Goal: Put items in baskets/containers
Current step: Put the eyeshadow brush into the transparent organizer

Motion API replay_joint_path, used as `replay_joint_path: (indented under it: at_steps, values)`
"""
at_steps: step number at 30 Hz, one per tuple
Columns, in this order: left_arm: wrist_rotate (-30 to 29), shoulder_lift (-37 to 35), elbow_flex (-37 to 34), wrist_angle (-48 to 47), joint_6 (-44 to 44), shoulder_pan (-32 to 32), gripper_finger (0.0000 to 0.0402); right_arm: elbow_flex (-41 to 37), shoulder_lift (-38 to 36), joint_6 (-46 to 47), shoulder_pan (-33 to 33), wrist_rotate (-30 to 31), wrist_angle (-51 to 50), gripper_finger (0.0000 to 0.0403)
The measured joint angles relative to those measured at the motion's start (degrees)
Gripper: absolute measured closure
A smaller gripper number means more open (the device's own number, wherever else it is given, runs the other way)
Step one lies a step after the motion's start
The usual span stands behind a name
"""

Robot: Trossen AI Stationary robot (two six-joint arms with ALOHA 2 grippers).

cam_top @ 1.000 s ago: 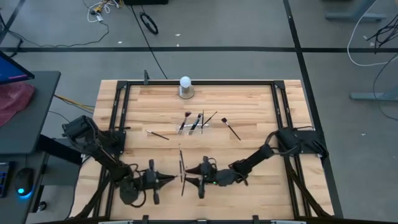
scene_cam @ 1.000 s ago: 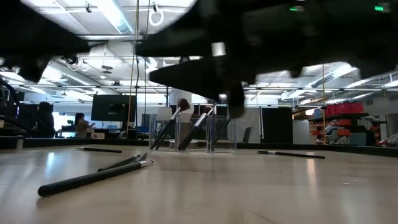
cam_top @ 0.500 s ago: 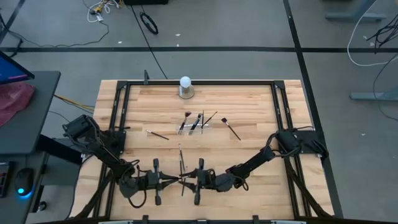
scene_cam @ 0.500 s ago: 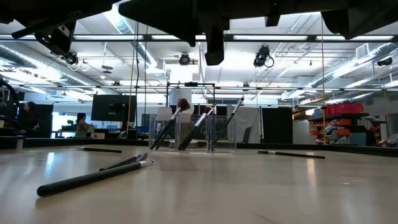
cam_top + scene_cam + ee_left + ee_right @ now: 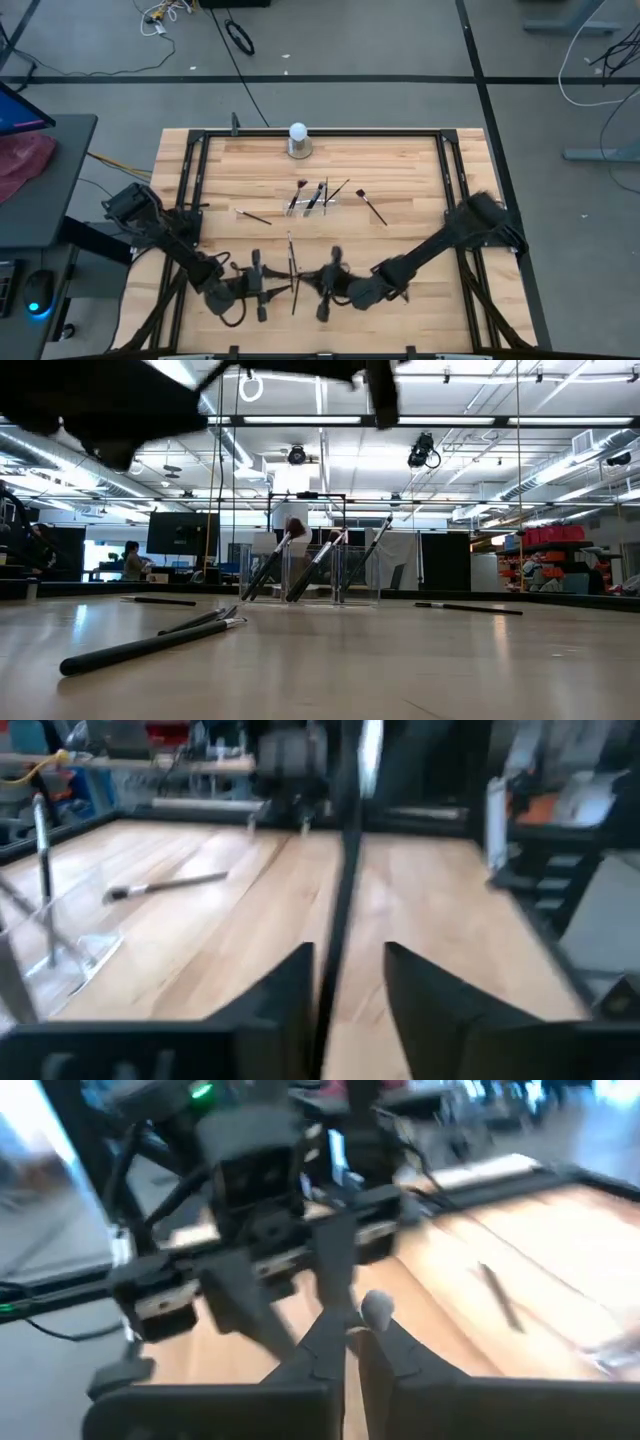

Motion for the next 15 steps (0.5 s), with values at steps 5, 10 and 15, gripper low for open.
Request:
replay_joint_path:
  at_steps: [5, 10, 15]
  values:
    - [1.69, 0.20, -0.05, -9.65, -9.98, 2.36, 0.0199, 0.06, -13.16, 14.65, -3.98, 0.33, -28.80, 0.0395]
    - [2.85, 0.22, -0.03, -12.43, -13.31, 4.10, 0.0169, 0.06, -20.31, 19.44, -12.66, -1.15, -46.85, 0.0395]
    - [2.85, 0.22, -0.03, -12.40, -13.48, 4.67, 0.0166, 0.05, -21.30, 19.58, -23.21, -6.53, -55.47, 0.0395]
